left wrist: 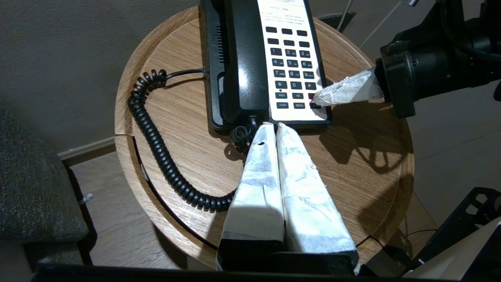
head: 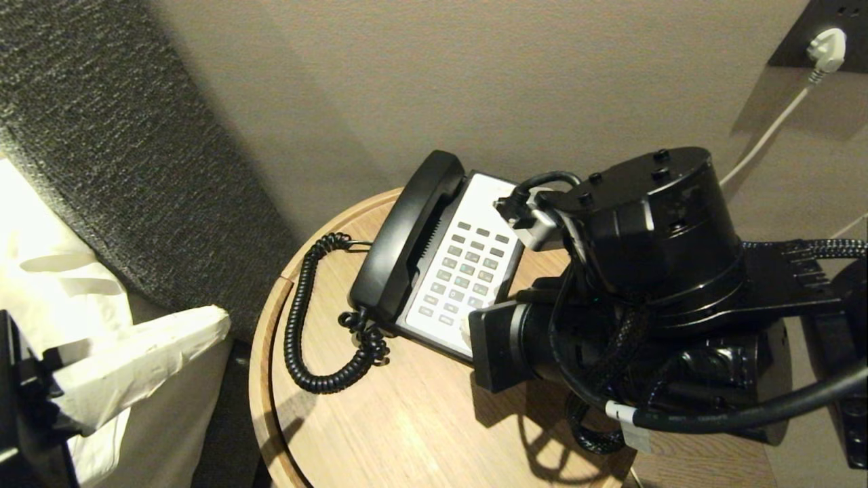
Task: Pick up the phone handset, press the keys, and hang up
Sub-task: End the call using the dial pad
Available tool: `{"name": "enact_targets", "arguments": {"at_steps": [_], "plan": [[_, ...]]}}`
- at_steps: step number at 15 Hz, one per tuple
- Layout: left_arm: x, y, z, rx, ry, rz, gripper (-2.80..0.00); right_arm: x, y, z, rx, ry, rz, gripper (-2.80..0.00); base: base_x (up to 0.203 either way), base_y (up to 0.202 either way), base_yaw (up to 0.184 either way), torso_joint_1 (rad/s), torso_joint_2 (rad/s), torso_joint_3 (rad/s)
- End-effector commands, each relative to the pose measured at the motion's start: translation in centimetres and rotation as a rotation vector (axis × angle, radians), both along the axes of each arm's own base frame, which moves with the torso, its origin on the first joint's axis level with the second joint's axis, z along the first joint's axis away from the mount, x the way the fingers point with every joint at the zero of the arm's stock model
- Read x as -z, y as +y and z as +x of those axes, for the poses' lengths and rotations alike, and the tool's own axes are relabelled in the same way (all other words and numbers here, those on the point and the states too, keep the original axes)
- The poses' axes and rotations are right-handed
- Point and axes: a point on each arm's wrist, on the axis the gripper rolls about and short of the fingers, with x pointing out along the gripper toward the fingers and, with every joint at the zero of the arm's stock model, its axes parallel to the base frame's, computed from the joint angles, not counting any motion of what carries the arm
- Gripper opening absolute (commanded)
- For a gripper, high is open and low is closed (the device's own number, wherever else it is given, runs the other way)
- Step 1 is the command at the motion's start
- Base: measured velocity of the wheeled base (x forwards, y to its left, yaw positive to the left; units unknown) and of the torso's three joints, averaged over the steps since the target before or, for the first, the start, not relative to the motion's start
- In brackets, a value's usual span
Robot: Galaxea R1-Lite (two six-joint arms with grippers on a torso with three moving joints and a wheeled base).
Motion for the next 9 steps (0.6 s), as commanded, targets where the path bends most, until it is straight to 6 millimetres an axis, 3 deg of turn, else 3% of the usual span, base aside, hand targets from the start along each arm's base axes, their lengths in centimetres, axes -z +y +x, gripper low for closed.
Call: {"name": "enact_targets", "arguments": {"at_steps": [1,9], "plan": [[0.05,0.0,0.0,0.0,0.001,0.0,-2.8,0.0,0.01,0.02,0.003,0.001,0.001,-2.8,0.0,0.0,0.0,0.0,0.0,0.0],[0.37,0.27,-0.22,0.001,0.002,0.001,-2.8,0.9,0.33,0.22,0.004,0.017,-0.023,-2.8,0.0,0.0,0.0,0.0,0.0,0.0]]}}
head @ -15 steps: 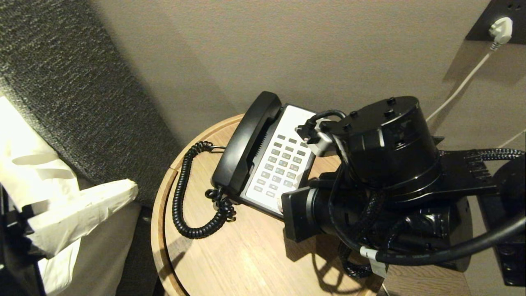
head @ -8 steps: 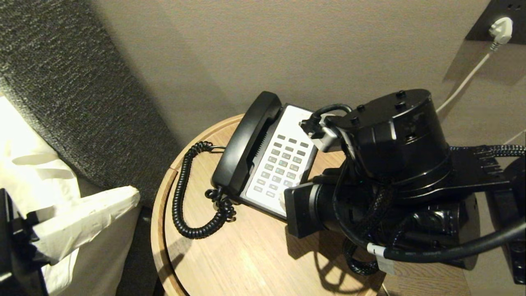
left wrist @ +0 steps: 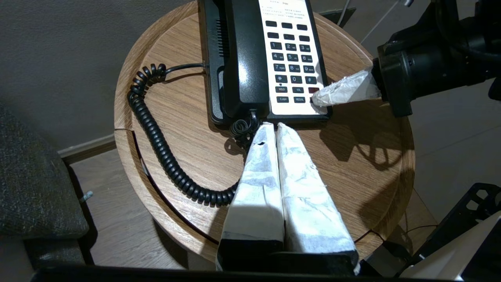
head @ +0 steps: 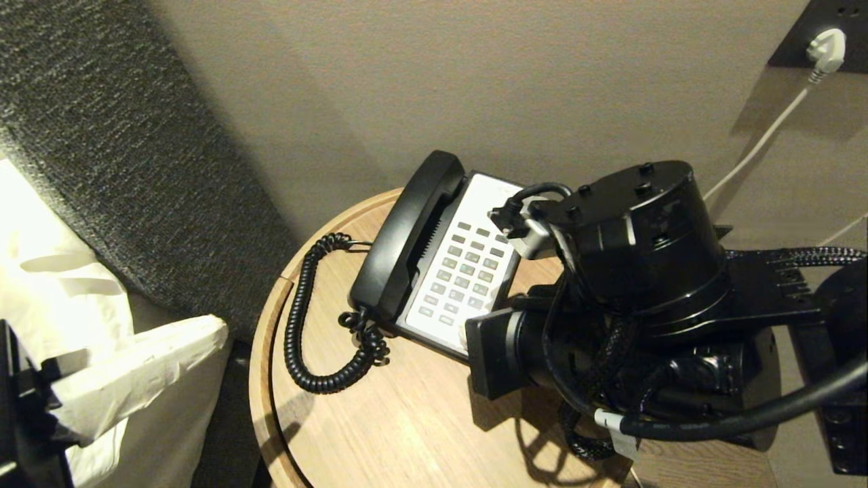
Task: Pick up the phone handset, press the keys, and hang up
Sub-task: End the call using the dial pad
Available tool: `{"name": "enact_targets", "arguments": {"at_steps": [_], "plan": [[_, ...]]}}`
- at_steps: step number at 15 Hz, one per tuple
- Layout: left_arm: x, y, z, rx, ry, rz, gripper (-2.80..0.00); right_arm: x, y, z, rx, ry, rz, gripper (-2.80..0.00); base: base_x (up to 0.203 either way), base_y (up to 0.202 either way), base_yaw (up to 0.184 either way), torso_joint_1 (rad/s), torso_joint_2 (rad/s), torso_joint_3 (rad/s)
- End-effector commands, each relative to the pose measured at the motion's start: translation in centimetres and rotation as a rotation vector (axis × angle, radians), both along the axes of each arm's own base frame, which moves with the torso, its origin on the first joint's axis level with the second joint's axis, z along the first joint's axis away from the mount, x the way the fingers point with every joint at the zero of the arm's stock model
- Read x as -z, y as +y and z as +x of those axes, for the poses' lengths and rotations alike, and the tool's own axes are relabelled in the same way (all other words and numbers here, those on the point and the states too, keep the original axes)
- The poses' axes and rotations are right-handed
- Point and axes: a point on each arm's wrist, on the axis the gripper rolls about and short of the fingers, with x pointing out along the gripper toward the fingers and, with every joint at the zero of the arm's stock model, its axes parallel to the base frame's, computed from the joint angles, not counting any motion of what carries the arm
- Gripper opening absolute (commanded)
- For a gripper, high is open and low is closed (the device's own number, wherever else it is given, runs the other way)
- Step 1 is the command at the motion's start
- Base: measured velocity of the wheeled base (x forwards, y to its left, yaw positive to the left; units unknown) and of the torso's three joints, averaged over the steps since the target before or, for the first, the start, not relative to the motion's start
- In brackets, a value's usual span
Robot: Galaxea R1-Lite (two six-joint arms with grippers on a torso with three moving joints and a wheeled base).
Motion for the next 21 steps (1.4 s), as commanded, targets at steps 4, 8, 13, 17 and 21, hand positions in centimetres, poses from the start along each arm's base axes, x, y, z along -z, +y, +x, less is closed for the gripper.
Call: {"name": "enact_targets", "arguments": {"at_steps": [4,8,13,17,21], "plan": [[0.0,0.1,-0.1,0.0,-0.003,-0.005,-2.8,0.4,0.1,0.1,0.005,0.007,-0.012,-2.8,0.0,0.0,0.0,0.0,0.0,0.0],[0.0,0.1,-0.1,0.0,-0.002,-0.004,-2.8,-0.4,0.0,0.0,0.003,-0.005,0.012,-2.8,0.0,0.0,0.0,0.0,0.0,0.0],[0.2,0.0,0.0,-0.001,0.002,0.002,-2.8,-0.8,-0.3,-0.2,0.004,-0.013,0.021,-2.8,0.0,0.0,0.0,0.0,0.0,0.0],[0.1,0.0,0.0,0.0,0.002,0.001,-2.8,-0.4,-0.3,-0.2,0.002,-0.005,0.01,-2.8,0.0,0.0,0.0,0.0,0.0,0.0],[0.2,0.1,-0.1,0.0,0.001,0.0,-2.8,-0.4,-0.3,-0.2,0.004,-0.003,0.011,-2.8,0.0,0.0,0.0,0.0,0.0,0.0]]}}
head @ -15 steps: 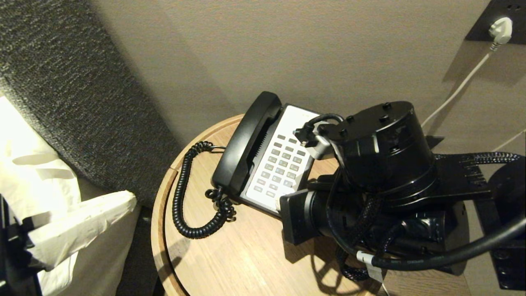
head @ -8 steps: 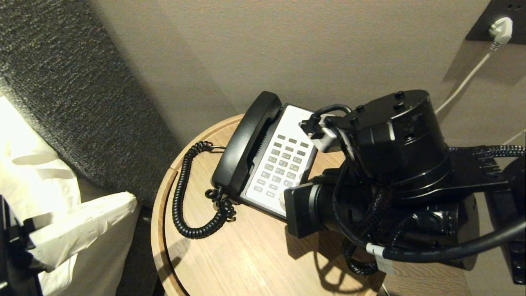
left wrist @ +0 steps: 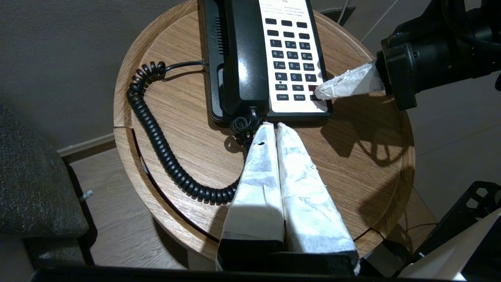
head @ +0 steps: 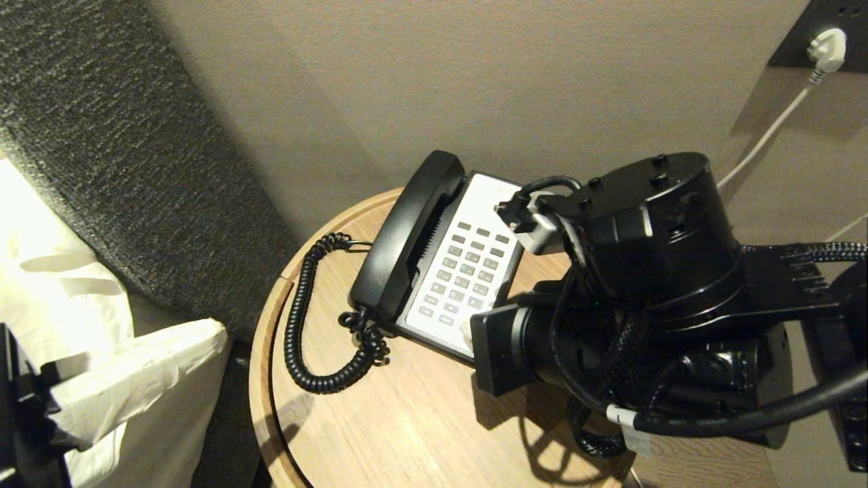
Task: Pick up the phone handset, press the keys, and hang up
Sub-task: End the call using the dial pad
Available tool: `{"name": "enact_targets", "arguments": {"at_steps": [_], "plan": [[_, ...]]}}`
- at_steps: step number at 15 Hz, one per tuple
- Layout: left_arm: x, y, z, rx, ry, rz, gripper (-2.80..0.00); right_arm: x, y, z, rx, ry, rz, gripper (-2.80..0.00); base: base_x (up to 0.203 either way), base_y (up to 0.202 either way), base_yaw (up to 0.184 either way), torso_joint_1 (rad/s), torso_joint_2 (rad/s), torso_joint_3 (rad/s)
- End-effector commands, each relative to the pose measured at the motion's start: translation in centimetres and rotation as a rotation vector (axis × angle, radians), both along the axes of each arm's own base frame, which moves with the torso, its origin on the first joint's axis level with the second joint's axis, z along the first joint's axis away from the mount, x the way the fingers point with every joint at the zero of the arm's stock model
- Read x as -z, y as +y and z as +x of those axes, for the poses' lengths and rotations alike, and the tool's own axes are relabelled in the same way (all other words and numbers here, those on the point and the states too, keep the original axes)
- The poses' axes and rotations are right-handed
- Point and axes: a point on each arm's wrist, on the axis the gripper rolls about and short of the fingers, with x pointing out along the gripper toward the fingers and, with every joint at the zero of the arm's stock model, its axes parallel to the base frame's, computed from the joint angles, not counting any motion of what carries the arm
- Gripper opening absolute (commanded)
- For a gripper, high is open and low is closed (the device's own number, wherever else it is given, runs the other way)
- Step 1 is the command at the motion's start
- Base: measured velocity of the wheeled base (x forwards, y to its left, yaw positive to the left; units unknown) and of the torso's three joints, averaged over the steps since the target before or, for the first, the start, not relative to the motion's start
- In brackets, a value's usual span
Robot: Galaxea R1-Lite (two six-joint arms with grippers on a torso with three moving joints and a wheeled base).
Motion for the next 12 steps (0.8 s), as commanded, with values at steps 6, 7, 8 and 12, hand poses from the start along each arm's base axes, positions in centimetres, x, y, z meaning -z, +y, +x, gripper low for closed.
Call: {"name": "enact_targets", "arguments": {"at_steps": [6,7,8,12], "plan": [[0.38,0.21,-0.13,-0.004,0.004,0.002,-2.8,-0.53,-0.15,-0.1,0.004,-0.009,0.016,-2.8,0.0,0.0,0.0,0.0,0.0,0.0],[0.46,0.21,-0.13,-0.003,0.004,0.005,-2.8,-0.59,-0.22,-0.14,0.004,-0.01,0.018,-2.8,0.0,0.0,0.0,0.0,0.0,0.0],[0.61,0.19,-0.13,-0.002,0.007,0.009,-2.8,-0.54,-0.23,-0.15,0.004,-0.009,0.017,-2.8,0.0,0.0,0.0,0.0,0.0,0.0],[0.79,0.3,-0.21,-0.002,0.009,0.011,-2.8,-0.18,-0.07,-0.05,0.004,0.0,0.006,-2.8,0.0,0.0,0.0,0.0,0.0,0.0]]}}
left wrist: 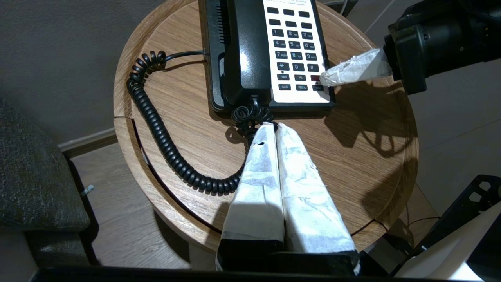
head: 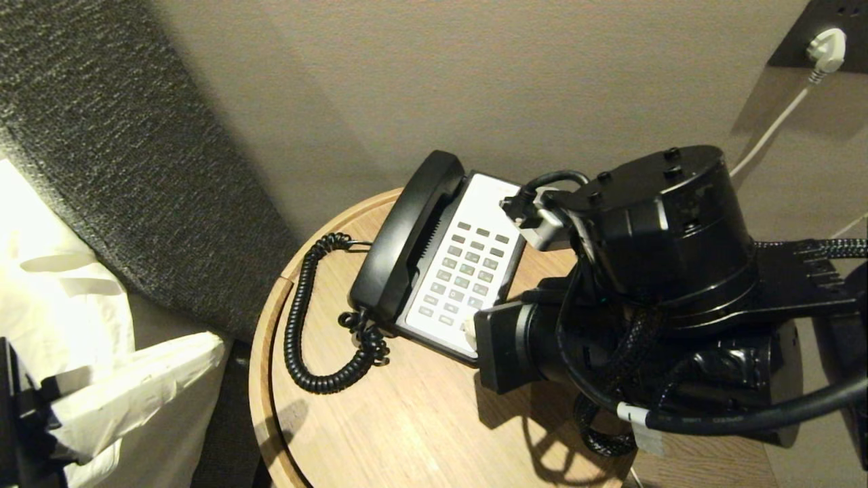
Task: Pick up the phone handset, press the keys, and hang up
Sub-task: End the call using the dial pad
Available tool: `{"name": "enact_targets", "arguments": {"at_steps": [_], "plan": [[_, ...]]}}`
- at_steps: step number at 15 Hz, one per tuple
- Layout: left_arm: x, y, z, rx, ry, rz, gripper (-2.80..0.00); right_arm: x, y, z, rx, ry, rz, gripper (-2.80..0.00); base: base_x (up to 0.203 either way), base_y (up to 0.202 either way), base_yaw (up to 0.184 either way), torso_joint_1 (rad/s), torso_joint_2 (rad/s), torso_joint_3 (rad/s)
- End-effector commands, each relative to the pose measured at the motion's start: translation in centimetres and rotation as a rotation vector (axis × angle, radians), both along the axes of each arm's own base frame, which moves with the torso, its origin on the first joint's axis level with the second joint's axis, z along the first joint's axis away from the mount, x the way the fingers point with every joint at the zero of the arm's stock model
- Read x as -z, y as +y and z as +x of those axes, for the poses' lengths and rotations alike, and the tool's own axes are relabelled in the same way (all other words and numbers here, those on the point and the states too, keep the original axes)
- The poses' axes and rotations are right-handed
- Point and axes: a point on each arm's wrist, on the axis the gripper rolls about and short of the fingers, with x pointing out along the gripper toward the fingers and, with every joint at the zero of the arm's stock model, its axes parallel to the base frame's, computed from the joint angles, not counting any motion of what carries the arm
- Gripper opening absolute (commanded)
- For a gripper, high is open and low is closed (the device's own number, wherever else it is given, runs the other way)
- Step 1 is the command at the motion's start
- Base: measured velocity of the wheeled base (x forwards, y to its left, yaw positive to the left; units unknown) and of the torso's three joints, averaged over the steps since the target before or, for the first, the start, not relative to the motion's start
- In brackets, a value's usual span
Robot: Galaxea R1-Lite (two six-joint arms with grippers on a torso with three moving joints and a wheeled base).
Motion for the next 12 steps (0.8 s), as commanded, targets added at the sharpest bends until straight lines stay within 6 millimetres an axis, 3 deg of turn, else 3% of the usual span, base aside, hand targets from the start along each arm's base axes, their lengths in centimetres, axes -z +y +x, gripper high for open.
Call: {"name": "enact_targets", "arguments": {"at_steps": [1,4,12], "plan": [[0.1,0.1,0.0,-0.002,0.001,0.001,-2.8,0.2,0.2,0.1,0.002,0.003,-0.002,-2.8,0.0,0.0,0.0,0.0,0.0,0.0],[0.2,0.2,-0.1,-0.003,0.0,-0.003,-2.8,-0.1,0.2,0.1,0.003,-0.003,0.004,-2.8,0.0,0.0,0.0,0.0,0.0,0.0],[0.7,0.4,-0.1,-0.024,0.025,-0.012,-2.8,-1.5,-2.0,0.5,0.078,-0.037,0.039,-2.8,0.0,0.0,0.0,0.0,0.0,0.0]]}}
